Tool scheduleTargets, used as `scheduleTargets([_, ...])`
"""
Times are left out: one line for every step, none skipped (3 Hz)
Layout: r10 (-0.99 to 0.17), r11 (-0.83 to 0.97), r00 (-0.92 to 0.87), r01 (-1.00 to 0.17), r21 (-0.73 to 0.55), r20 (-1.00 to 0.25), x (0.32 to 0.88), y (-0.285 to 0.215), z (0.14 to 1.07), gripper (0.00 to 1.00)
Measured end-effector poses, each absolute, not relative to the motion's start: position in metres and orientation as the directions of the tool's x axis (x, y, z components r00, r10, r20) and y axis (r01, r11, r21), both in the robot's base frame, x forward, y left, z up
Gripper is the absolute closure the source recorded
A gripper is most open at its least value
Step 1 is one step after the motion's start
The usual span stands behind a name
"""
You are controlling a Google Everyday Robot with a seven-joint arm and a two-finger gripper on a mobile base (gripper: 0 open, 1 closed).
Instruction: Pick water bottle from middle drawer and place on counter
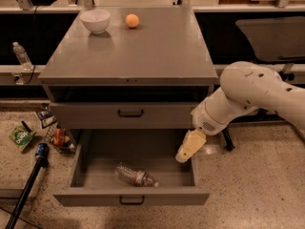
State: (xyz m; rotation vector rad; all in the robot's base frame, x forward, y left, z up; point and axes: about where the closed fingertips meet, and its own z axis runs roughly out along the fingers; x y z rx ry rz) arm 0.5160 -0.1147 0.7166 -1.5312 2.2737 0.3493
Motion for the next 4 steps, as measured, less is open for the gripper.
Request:
scheduleTargets([-0.782, 0.412, -0.399, -0.907, 0.082, -0.478, 0.508, -0.100, 0.662, 0.00])
scheduleTargets([-0.724, 0.420, -0.416, -0.899, 0.127, -0.550, 0.522, -0.070, 0.603, 0.00])
scheduleTargets([-0.688, 0.416, -0.412, -0.898, 0.141, -0.597, 0.541, -0.038, 0.553, 0.00])
scheduleTargets([-0.690, 0.445, -0.415, -0.889, 0.104, -0.593, 0.565, 0.002, 0.511, 0.00])
